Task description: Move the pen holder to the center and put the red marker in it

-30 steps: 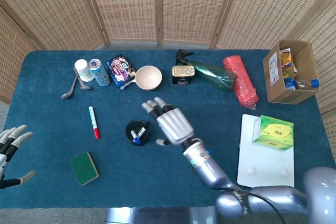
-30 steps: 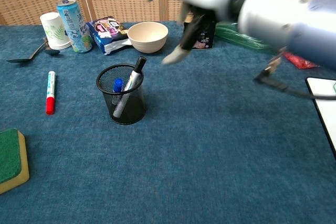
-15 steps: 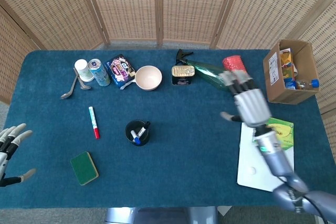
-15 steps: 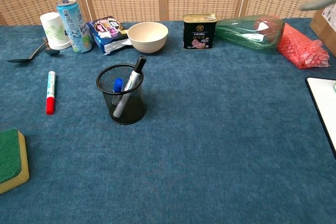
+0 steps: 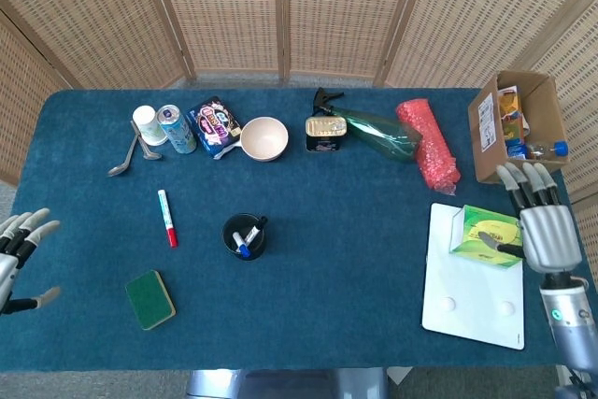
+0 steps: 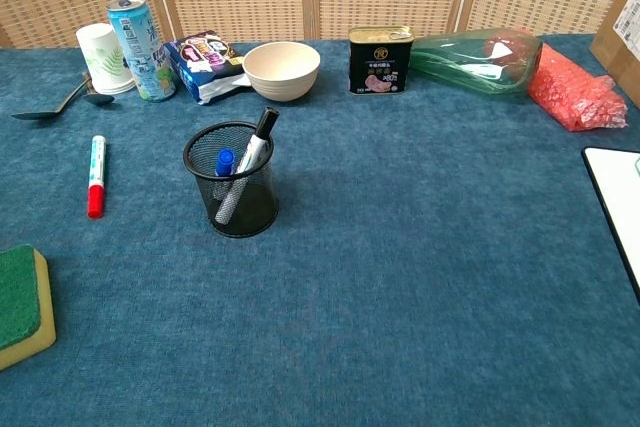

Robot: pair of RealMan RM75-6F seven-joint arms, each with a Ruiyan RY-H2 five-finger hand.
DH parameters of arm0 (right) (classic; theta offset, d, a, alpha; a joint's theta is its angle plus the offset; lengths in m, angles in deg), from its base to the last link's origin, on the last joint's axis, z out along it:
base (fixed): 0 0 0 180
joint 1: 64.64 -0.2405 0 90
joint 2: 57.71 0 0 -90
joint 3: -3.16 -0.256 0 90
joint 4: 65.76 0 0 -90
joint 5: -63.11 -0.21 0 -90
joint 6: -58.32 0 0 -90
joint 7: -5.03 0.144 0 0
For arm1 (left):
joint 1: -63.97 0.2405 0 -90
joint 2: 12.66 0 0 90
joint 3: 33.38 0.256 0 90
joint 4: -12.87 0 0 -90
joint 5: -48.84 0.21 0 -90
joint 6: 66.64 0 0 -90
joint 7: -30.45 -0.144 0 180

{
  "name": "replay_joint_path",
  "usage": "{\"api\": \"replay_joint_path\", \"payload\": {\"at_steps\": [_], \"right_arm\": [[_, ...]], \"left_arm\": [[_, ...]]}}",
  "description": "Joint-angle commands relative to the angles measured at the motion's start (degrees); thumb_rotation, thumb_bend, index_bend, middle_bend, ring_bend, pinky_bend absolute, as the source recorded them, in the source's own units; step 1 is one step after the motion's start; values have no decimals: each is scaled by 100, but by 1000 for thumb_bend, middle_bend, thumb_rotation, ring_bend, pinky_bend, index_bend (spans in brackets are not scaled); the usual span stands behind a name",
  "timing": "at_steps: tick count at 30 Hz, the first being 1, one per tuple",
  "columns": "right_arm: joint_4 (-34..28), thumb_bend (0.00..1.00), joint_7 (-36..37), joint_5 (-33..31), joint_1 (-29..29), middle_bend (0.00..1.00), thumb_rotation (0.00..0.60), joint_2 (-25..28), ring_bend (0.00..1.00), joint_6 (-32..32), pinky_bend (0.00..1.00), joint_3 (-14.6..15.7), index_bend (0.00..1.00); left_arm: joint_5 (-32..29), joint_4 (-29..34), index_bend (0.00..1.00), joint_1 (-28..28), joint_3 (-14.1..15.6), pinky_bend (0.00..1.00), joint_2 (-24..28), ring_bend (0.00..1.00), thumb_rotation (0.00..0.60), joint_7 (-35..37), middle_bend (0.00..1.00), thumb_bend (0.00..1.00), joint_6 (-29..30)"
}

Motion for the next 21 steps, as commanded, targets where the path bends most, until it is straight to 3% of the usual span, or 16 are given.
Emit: {"api": "replay_joint_path", "payload": {"at_steps": [1, 11, 21], "right_arm": [[-11, 0, -33, -82, 176, 0, 523, 5, 0, 38, 77, 110, 0], [-651, 0, -557, -536, 590, 0, 523, 306, 0, 446, 12, 290, 0], [-1113, 0, -807, -764, 751, 0, 532, 550, 0, 557, 1, 191, 0]], "left_arm": [[63, -273, 139, -177, -67, 0, -69, 0, 600, 210, 0, 125, -124], [64, -617, 160, -480, -144, 0, -244, 0, 600, 300, 0, 126, -403], [1, -1668, 183, -1066, -309, 0, -837, 0, 600, 142, 0, 125, -1049]]}}
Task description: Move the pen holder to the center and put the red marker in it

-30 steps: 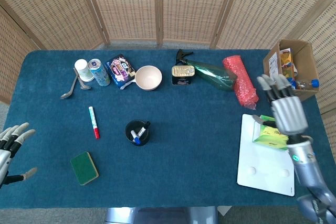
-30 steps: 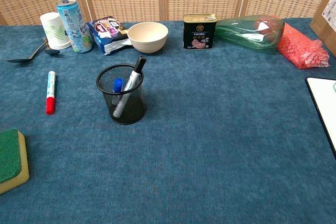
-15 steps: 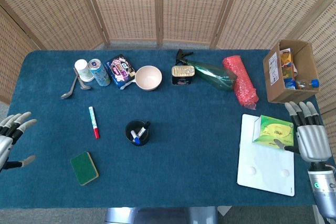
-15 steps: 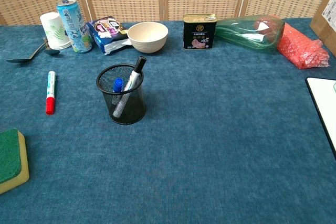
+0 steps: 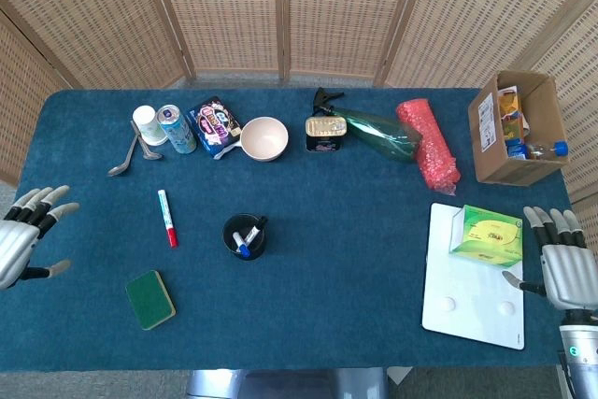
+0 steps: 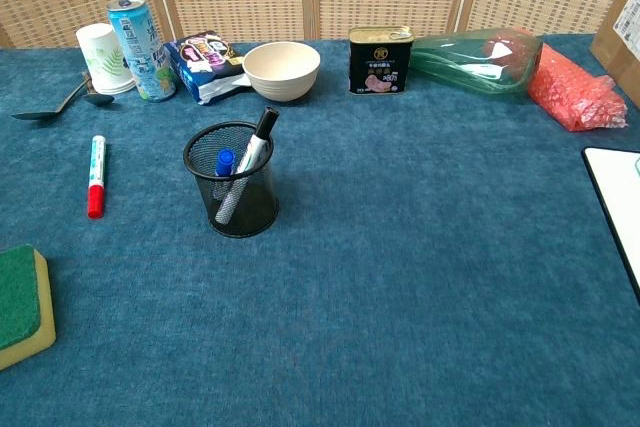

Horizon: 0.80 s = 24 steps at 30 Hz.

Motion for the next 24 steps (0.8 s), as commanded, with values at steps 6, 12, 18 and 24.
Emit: {"api": "replay_joint_path", "payload": {"at_steps": [6, 12, 18, 24], "right_arm": [[-107, 0, 219, 54, 115, 0, 534, 110, 0, 10, 1, -89, 0], [-109, 0, 340, 110, 140, 0, 534, 138, 0, 55, 2, -136, 0], [-138, 0, 394, 162, 177, 0, 538, 161, 0, 64, 2, -182, 0], [-166, 0, 482, 204, 211, 0, 537, 186, 0, 77, 1, -220, 0]], "left_arm": [[202, -1073, 166, -710, -139, 55, -849, 0, 600, -214, 0, 125, -471], [592, -1842, 267, -1074, -20, 4, -1401, 0, 600, -97, 0, 125, -495], [885, -2384, 309, -1457, 160, 10, -1823, 0, 600, -436, 0, 126, -758], [820, -2570, 309, -1692, 227, 11, -2202, 0, 600, -908, 0, 141, -1194]]}}
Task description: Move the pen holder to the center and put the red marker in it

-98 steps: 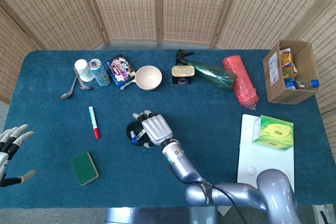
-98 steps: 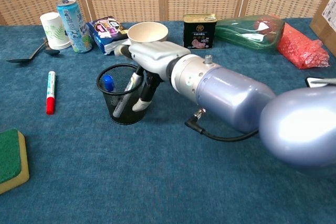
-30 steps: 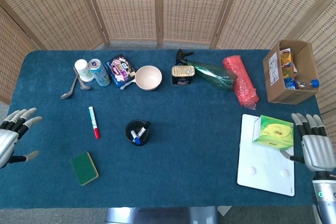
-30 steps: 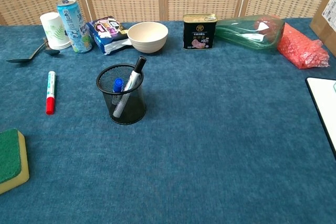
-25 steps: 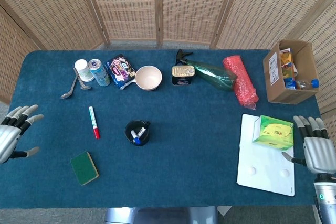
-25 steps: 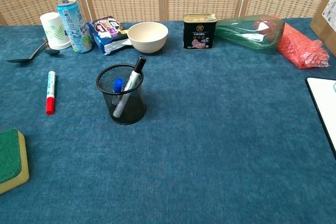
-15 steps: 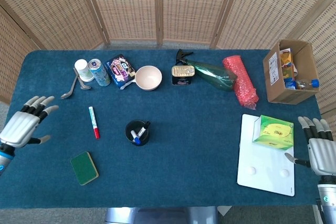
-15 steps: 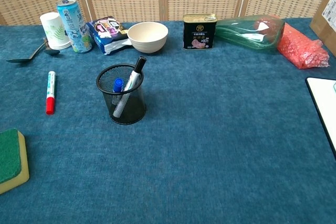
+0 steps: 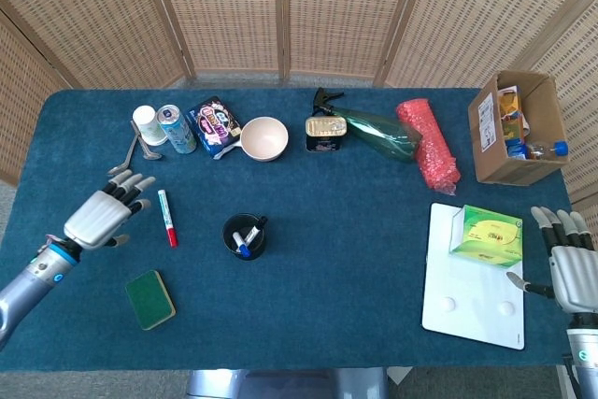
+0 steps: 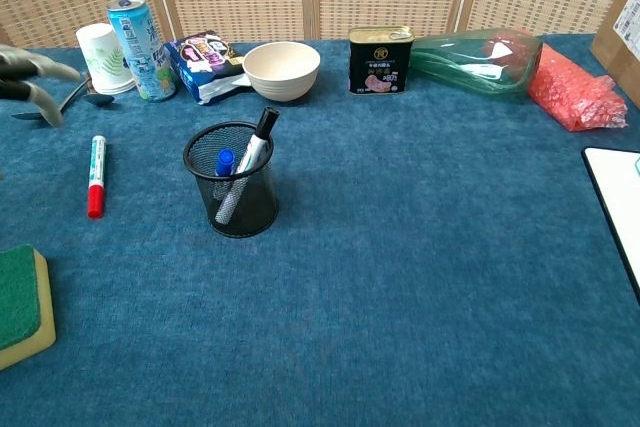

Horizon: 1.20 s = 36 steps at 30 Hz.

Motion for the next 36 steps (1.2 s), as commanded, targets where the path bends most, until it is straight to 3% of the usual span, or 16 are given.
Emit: {"api": "replay_joint_path", "payload": {"at_steps": [1, 10, 16, 25, 29, 36], "right_arm": [[-5, 0, 42, 19, 11, 0, 537, 10, 0, 14, 1, -15, 0], [12, 0, 212, -4, 52, 0, 538, 44, 0, 81, 2, -85, 0], [13, 0, 317, 33, 84, 0, 533, 67, 0, 75, 2, -116, 0], [32, 0, 409, 9, 118, 0, 538, 72, 0, 108, 1, -173, 0], [21, 0, 443, 31, 127, 0, 543, 75, 0, 122, 1, -181, 0], [-2, 0, 421, 34, 145, 0, 544, 72, 0, 130, 1, -205, 0]], "left_arm": [[-47, -112, 309, -182, 50, 13, -251, 0, 600, -281, 0, 155, -306], [-183, -16, 312, -509, 18, 15, -559, 0, 600, -939, 0, 310, -705], [-275, 148, 366, -659, -7, 19, -617, 0, 600, -1296, 0, 385, -839], [-331, 407, 354, -699, 92, 19, -506, 0, 600, -1507, 0, 390, -804], [-364, 416, 420, -676, 157, 16, -451, 0, 600, -1523, 0, 390, -777], [-426, 216, 442, -640, 231, 13, -488, 0, 600, -1501, 0, 391, -734]]}}
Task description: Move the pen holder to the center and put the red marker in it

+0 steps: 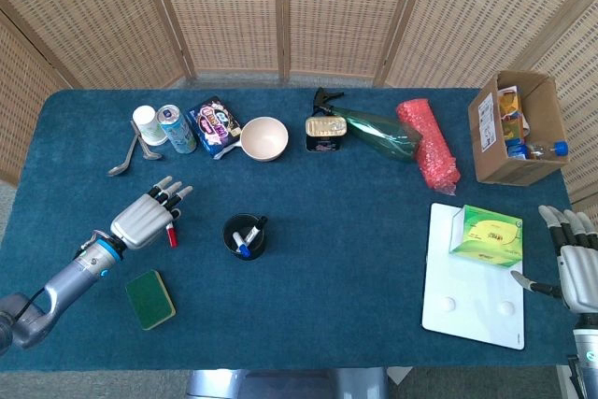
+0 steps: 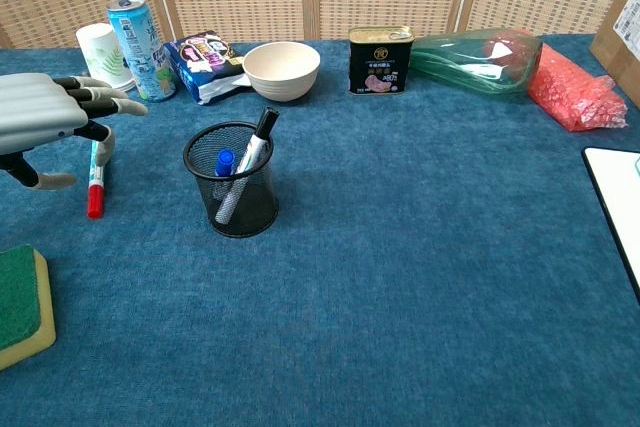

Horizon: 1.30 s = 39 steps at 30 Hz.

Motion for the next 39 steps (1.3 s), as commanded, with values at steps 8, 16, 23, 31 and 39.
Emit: {"api": "replay_joint_path", "payload": {"at_steps": [8, 16, 23, 31, 39], "right_arm": [[-31, 0, 3, 16, 6, 0, 552, -6, 0, 41, 1, -20, 0], [-17, 0, 27, -8, 24, 0, 563, -5, 0, 60, 1, -47, 0], [-19, 0, 66, 42, 30, 0, 562, 1, 0, 67, 2, -45, 0], [-6, 0, 102, 41, 37, 0, 564, 12, 0, 102, 1, -55, 0], [-28, 0, 187, 88, 47, 0, 561, 40, 0, 112, 2, -49, 0]], "left_arm": [[91, -511, 411, -14, 178, 18, -170, 0, 600, 26, 0, 391, 83], [311, -972, 398, -38, 347, 23, -448, 0, 600, 11, 0, 392, 290], [326, -1243, 389, -68, 347, 22, -644, 0, 600, 18, 0, 391, 413], [317, -1420, 388, -110, 348, 22, -808, 0, 600, 30, 0, 391, 505], [304, -1560, 388, -196, 353, 23, -938, 0, 600, 6, 0, 391, 474]]}}
